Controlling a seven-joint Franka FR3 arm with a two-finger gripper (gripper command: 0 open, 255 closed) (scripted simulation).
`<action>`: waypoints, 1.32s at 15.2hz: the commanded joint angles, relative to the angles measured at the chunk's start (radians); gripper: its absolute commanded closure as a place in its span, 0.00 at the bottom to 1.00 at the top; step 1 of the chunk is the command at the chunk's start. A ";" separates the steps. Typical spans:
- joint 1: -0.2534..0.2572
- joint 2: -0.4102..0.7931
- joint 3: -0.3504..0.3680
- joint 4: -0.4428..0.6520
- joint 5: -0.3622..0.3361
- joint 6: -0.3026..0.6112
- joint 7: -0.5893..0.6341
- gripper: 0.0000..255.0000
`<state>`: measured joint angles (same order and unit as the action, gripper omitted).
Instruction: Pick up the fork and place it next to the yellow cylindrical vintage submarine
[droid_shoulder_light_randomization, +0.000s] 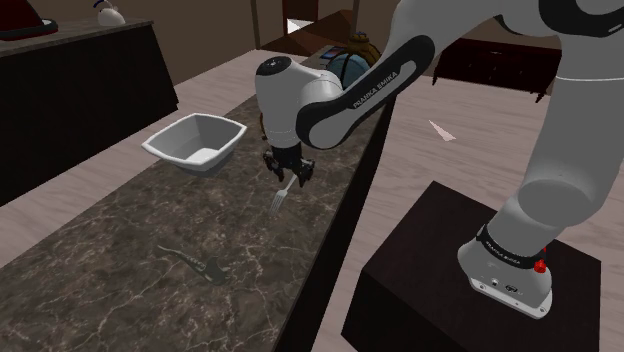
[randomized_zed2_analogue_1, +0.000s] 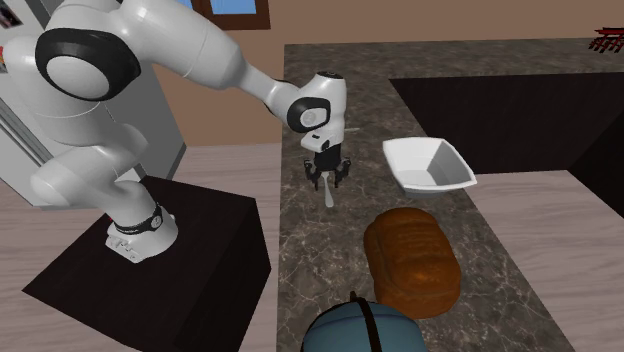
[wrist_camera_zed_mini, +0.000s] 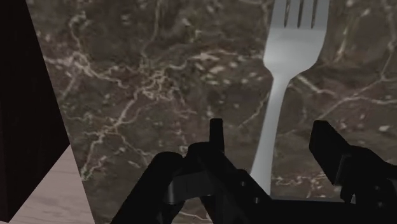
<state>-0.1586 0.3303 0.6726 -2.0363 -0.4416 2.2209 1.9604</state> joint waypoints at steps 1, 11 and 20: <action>0.000 0.000 0.000 0.000 0.000 0.000 0.000 1.00; -0.007 -0.018 0.008 0.006 0.018 -0.018 -0.014 1.00; -0.031 -0.094 0.038 0.045 0.094 -0.108 -0.074 1.00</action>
<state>-0.1867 0.2435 0.7083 -1.9982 -0.3558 2.1248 1.8938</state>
